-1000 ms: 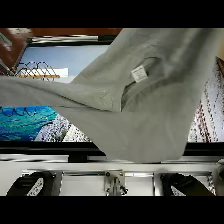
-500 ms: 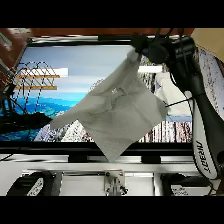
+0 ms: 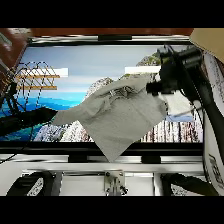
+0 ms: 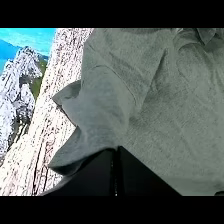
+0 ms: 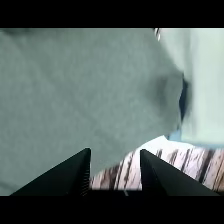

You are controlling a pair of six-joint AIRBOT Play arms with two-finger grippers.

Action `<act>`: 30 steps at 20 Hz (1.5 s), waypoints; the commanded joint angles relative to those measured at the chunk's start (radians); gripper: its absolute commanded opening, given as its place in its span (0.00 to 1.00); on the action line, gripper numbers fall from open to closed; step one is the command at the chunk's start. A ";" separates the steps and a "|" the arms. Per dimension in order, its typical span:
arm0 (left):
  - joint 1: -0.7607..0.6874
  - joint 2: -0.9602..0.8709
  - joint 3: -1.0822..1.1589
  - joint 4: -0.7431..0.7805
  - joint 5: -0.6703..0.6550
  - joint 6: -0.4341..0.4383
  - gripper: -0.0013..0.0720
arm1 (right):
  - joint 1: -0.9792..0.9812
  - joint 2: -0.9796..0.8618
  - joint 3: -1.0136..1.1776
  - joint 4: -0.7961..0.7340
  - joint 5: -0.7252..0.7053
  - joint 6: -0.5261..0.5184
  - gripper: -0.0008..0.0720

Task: Fold the shirts.

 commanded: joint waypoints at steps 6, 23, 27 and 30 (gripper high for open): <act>0.000 0.000 -0.003 -0.010 -0.025 0.066 0.06 | -0.020 0.445 -0.912 0.640 0.192 0.101 0.95; 0.001 0.000 -0.003 -0.036 -0.004 0.058 0.06 | -0.006 0.215 -0.962 0.874 0.743 0.136 0.56; 0.001 0.000 -0.003 -0.035 -0.015 0.059 0.06 | 0.037 0.196 -0.960 0.837 0.758 0.133 0.17; 0.001 0.000 -0.003 -0.019 -0.079 0.058 0.06 | -0.019 0.198 -0.897 0.673 0.715 0.120 0.11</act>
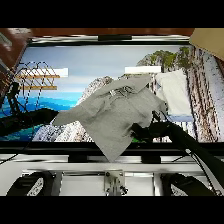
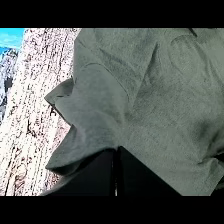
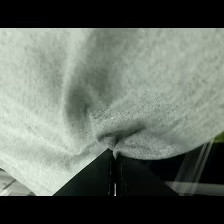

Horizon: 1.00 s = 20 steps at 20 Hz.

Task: Fold the shirts.

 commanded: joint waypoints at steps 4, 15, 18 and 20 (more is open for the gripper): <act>-0.002 0.000 -0.020 0.021 -0.188 -0.111 0.06 | -0.230 -0.008 0.259 -0.361 -0.147 -0.055 0.10; -0.376 0.000 -0.345 -0.381 0.159 -0.211 0.06 | -0.327 -0.280 0.599 -0.292 -0.236 -0.175 0.11; -0.387 0.000 -0.343 -0.397 0.195 -0.211 0.06 | -0.363 -0.266 0.622 -0.306 -0.335 -0.249 0.70; -0.388 0.001 -0.343 -0.397 0.193 -0.210 0.06 | -0.426 -0.226 0.646 -0.402 -0.484 -0.325 0.70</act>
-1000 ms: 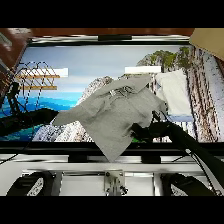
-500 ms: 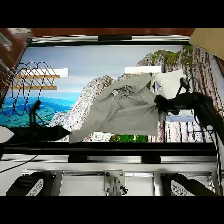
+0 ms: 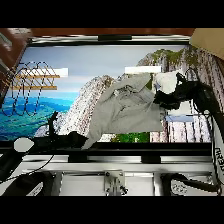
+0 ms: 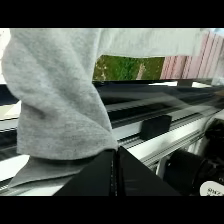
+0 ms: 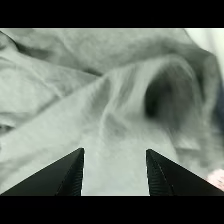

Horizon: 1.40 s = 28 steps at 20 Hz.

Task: Fold the shirts.

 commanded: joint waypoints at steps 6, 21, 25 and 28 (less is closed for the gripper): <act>-0.020 0.000 -0.008 -0.034 0.058 0.011 0.06 | -0.332 0.121 -0.180 0.024 -0.301 -0.229 0.71; -0.012 0.002 -0.007 -0.034 0.086 0.008 0.06 | -0.248 0.001 -0.359 0.238 -0.018 -0.260 0.71; 0.014 0.003 0.029 -0.034 0.161 0.009 0.06 | -0.167 0.002 -0.346 0.241 -0.059 -0.219 0.28; 0.104 0.003 0.153 -0.034 0.153 0.097 0.06 | -0.160 0.044 -0.238 0.288 -0.200 -0.312 0.11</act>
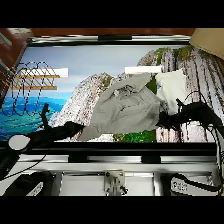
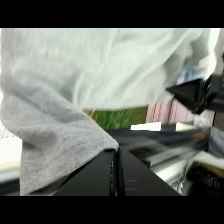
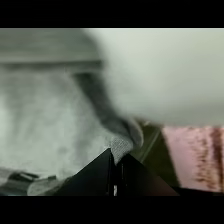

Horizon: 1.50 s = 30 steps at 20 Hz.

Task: Fold the shirts.

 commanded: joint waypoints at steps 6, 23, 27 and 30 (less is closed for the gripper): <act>0.266 0.003 0.859 -0.023 0.009 0.382 0.06 | 0.021 0.444 0.700 0.215 0.072 -0.235 0.10; 0.318 0.056 1.486 0.637 0.067 0.265 0.06 | 0.021 0.655 1.221 -0.019 -0.031 0.175 0.10; 0.318 0.050 1.310 0.826 -0.079 0.187 0.06 | 0.021 0.546 1.093 -0.036 -0.357 0.194 0.11; 0.316 0.017 1.116 0.824 -0.110 0.152 0.06 | 0.021 0.478 0.847 -0.029 -0.300 0.177 0.10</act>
